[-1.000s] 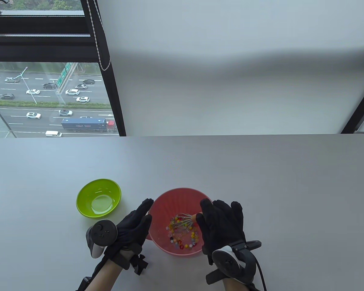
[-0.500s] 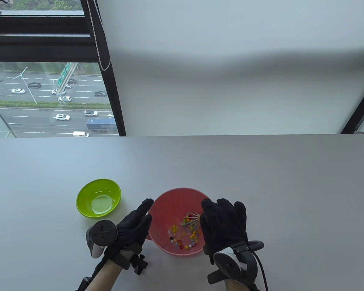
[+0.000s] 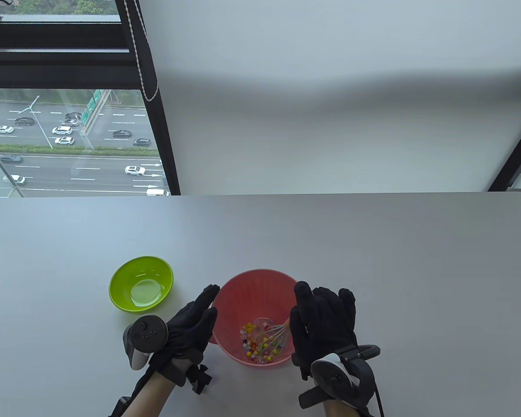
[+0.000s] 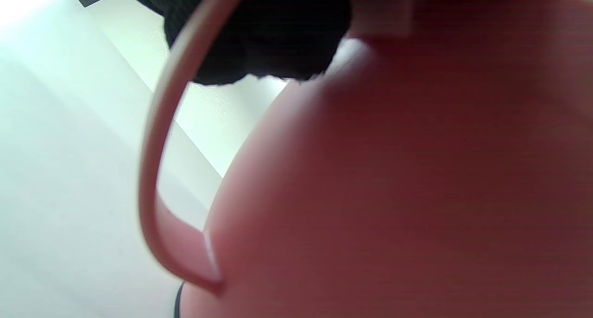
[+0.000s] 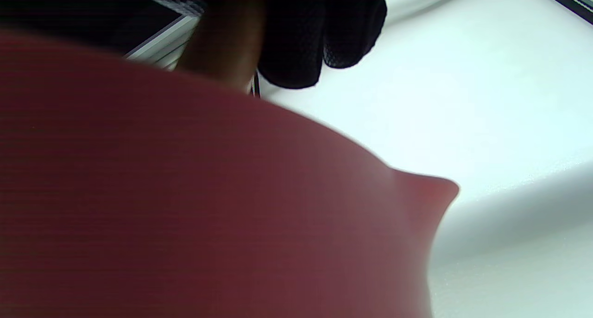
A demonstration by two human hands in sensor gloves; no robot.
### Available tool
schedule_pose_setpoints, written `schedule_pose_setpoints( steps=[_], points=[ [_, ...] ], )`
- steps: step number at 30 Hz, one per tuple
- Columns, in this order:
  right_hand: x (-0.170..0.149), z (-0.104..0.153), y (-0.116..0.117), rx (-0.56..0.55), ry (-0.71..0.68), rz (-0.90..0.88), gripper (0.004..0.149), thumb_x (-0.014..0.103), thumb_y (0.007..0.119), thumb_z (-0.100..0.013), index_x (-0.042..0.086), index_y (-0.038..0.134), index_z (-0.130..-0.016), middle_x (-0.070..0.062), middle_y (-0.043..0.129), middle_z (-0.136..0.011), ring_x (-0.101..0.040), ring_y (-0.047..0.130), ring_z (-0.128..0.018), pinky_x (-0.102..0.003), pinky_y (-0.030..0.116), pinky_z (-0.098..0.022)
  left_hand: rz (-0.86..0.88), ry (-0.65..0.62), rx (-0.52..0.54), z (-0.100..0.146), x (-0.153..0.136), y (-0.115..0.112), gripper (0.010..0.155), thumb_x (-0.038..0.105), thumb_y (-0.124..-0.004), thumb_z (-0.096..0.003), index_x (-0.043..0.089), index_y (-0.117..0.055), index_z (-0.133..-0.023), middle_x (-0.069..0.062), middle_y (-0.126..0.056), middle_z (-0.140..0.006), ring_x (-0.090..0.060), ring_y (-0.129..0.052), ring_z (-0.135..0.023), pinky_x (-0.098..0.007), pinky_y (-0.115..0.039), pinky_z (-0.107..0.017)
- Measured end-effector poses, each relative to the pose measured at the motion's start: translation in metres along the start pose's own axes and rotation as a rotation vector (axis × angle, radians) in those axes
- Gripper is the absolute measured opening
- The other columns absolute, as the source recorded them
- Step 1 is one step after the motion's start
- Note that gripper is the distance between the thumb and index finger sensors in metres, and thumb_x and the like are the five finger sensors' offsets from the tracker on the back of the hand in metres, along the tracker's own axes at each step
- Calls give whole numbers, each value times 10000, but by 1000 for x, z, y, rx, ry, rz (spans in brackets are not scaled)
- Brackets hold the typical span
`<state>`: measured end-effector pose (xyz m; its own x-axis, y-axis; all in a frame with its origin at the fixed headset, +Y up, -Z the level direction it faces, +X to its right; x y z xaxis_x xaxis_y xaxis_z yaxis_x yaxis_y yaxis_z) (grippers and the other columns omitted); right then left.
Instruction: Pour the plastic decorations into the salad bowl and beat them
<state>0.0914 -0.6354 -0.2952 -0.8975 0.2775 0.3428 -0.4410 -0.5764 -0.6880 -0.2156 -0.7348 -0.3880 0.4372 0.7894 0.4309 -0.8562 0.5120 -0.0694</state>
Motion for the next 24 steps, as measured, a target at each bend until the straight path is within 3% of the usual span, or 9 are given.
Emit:
schedule_pose_setpoints(
  steps=[10, 16, 20, 24],
  points=[
    [9, 1, 10, 40, -26, -10, 584, 591, 687, -586, 381, 496, -1096, 138, 897, -825, -165, 776, -898, -509, 407, -801, 2, 0, 0, 0, 0, 0, 684, 671, -540, -559, 262, -559, -1106, 26, -924, -513, -306, -897, -616, -581, -531, -757],
    [10, 2, 1, -37, -24, 9, 696, 586, 779, -549, 265, 486, -1093, 139, 901, -851, -148, 781, -910, -489, 429, -798, 2, 0, 0, 0, 0, 0, 684, 671, -539, -558, 261, -560, -1105, 28, -923, -513, -306, -897, -616, -581, -531, -757],
    [11, 2, -4, -70, -42, 51, 625, 585, 794, -544, 288, 578, -1049, 133, 914, -844, -141, 782, -911, -487, 432, -793, 2, 0, 0, 0, 0, 0, 686, 671, -540, -558, 257, -561, -1105, 26, -923, -513, -305, -897, -616, -581, -532, -757],
    [11, 2, -6, -72, -49, 65, 574, 556, 732, -587, 340, 532, -1080, 116, 883, -877, -166, 700, -955, -494, 398, -795, 2, 0, 0, 0, 0, 0, 687, 672, -539, -558, 258, -559, -1107, 26, -923, -513, -306, -897, -616, -581, -532, -757]
  ],
)
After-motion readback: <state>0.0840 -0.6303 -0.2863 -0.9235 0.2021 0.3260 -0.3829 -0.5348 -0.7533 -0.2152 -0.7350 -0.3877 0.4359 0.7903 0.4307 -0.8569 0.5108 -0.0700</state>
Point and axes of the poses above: the tracker on the back of each hand, its own x axis roughly to the thumb side, its own z axis roughly from the fingertips to the wrist, y = z × x, the point moved 5 cm from there along -z, roughly from the wrist to the fingertips
